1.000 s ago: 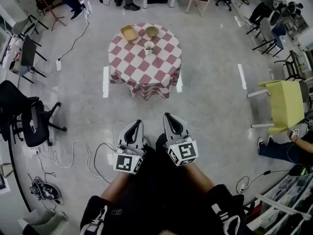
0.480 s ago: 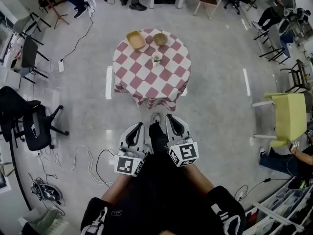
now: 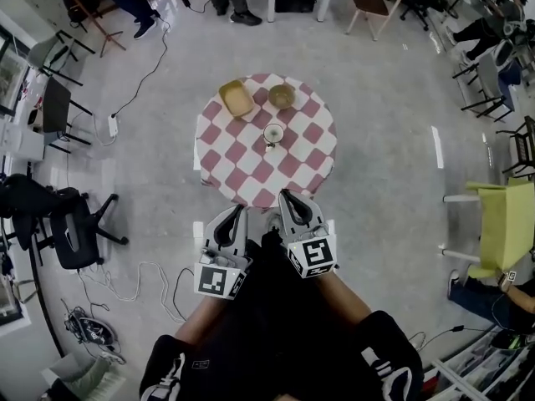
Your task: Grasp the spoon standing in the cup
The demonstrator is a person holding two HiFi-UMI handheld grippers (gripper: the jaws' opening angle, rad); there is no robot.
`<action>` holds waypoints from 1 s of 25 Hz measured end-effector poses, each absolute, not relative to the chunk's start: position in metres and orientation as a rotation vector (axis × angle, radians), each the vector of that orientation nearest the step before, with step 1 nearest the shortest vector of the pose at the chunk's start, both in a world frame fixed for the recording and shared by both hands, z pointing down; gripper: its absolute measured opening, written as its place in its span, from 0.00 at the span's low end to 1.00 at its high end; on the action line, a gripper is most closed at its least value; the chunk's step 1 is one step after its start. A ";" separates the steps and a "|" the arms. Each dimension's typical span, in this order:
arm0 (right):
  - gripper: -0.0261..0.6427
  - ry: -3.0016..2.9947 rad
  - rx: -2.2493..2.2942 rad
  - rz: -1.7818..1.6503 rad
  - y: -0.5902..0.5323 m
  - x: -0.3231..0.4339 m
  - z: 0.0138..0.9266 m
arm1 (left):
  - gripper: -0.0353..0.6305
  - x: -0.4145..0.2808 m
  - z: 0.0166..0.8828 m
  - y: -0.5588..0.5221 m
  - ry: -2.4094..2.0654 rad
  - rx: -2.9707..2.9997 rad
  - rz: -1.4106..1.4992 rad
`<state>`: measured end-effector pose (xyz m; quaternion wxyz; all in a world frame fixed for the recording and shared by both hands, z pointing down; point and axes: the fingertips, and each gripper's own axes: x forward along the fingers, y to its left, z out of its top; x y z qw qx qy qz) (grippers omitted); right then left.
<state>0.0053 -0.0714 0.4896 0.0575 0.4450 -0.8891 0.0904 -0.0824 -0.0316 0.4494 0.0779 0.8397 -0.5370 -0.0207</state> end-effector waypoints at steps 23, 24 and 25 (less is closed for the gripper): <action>0.09 -2.227 1.030 0.229 -0.231 -0.021 0.646 | 0.07 -0.100 0.477 -0.227 -1.464 2.517 -0.022; 0.09 -2.187 0.996 0.219 -0.236 -0.023 0.660 | 0.07 -0.103 0.479 -0.235 -1.456 2.515 -0.016; 0.09 -2.148 0.961 0.208 -0.240 -0.024 0.672 | 0.07 -0.106 0.481 -0.243 -1.449 2.513 -0.010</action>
